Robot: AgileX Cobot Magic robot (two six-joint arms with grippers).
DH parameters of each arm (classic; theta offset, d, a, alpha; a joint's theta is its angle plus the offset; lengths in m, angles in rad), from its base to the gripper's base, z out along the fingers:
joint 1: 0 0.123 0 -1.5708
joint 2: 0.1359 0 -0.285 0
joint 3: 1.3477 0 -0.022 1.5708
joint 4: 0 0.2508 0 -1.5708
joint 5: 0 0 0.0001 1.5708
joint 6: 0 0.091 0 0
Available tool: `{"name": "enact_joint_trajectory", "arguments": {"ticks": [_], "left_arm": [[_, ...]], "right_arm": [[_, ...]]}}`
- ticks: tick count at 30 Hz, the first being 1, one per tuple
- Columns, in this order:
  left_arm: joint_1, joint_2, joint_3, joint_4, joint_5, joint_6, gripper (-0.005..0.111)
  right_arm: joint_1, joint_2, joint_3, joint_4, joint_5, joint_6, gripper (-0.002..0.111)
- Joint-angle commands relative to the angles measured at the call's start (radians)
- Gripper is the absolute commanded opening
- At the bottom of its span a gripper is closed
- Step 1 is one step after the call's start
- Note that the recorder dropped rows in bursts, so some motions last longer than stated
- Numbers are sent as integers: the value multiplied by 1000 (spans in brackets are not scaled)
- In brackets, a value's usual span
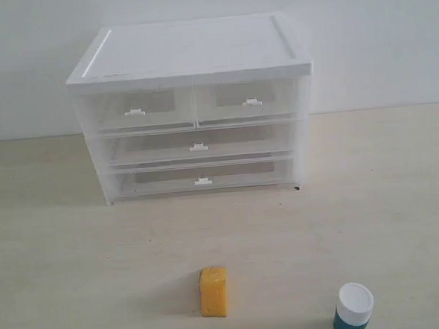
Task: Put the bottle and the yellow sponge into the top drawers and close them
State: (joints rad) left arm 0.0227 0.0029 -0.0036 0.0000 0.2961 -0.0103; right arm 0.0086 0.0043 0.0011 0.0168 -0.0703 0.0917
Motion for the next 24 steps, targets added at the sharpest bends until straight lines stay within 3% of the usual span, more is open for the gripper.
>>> {"name": "enact_joint_trajectory", "arguments": {"ticks": [1, 5, 10, 16, 24], "left_arm": [[5, -3, 4, 0, 0, 2, 4], [5, -3, 4, 0, 0, 2, 4], [5, -3, 4, 0, 0, 2, 4], [5, -3, 4, 0, 0, 2, 4], [5, -3, 4, 0, 0, 2, 4]], "right_arm": [[3, -4, -1, 6, -241, 198, 1], [3, -4, -1, -8, -308, 308, 1], [3, 52, -69, -92, -310, 308, 1], [3, 285, -170, -130, -348, 290, 1], [3, 644, -204, -195, -622, 304, 0]]}}
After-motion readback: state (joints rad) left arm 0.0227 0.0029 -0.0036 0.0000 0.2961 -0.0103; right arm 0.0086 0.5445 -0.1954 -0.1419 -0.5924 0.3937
